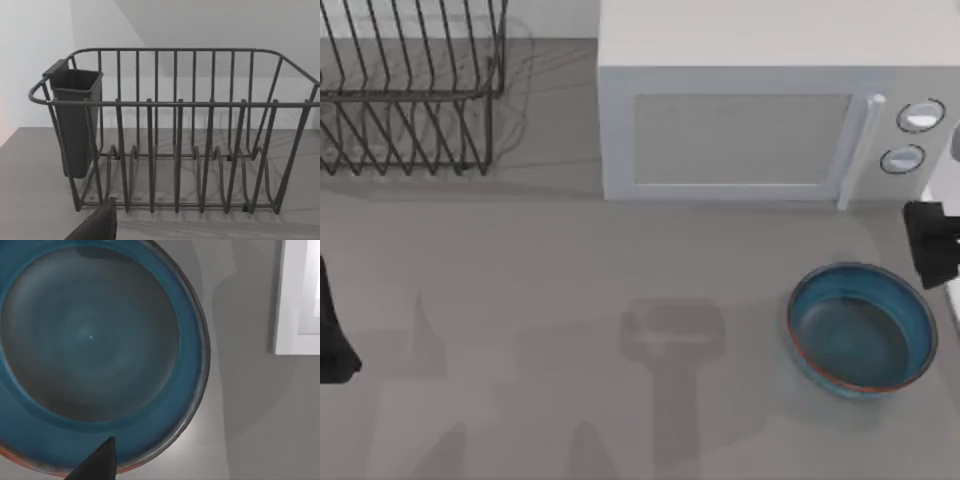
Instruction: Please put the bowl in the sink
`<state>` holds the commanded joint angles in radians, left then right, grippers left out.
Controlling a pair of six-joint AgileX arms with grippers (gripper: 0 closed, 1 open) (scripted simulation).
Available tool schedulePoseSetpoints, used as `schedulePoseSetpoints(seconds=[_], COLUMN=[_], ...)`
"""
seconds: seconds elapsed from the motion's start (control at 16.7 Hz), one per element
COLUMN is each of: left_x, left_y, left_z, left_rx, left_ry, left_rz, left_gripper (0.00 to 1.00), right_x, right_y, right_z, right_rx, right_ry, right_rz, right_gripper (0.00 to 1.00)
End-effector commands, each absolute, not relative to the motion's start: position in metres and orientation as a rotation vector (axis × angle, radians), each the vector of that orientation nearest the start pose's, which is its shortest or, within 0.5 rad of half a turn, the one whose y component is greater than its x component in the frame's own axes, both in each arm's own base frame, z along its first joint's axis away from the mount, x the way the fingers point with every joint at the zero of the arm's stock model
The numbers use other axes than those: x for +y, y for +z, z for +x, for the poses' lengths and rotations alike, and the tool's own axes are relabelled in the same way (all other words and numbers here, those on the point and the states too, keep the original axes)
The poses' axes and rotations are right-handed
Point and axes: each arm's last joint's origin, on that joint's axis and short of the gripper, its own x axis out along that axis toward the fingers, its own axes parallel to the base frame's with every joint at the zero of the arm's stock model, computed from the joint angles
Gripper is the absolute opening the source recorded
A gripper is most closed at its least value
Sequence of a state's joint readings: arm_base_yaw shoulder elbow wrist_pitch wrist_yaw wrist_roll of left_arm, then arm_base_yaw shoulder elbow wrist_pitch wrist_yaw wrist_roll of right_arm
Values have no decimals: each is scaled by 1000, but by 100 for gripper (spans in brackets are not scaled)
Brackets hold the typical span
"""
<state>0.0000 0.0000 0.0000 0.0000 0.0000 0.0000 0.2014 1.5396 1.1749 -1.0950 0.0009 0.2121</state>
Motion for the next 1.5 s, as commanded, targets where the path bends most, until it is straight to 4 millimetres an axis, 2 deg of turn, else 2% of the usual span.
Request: schedulePoseSetpoints(seconds=[0.24, 0.66, 0.78, 1.08, 1.2, 1.5], left_x=[-1, -1, -1, -1, -1, -1], left_y=[160, 160, 160, 160, 160, 160], left_z=[106, 106, 106, 106, 106, 106], left_rx=[0, 0, 0, 0, 0, 0], left_ry=[0, 0, 0, 0, 0, 0], left_rz=[0, 0, 0, 0, 0, 0], left_gripper=[100, 100, 100, 100, 100, 100], right_x=[69, 68, 69, 70, 70, 70], right_y=[229, 224, 208, 150, 134, 129], right_z=[296, 297, 298, 301, 298, 297], right_rx=[1566, 1572, 1576, 1559, 1567, 1571], right_ry=[-7, -10, -9, -6, -7, -8], right_rz=[8, 9, 7, 10, 8, 8], right_gripper=[100, 100, 100, 100, 100, 100])
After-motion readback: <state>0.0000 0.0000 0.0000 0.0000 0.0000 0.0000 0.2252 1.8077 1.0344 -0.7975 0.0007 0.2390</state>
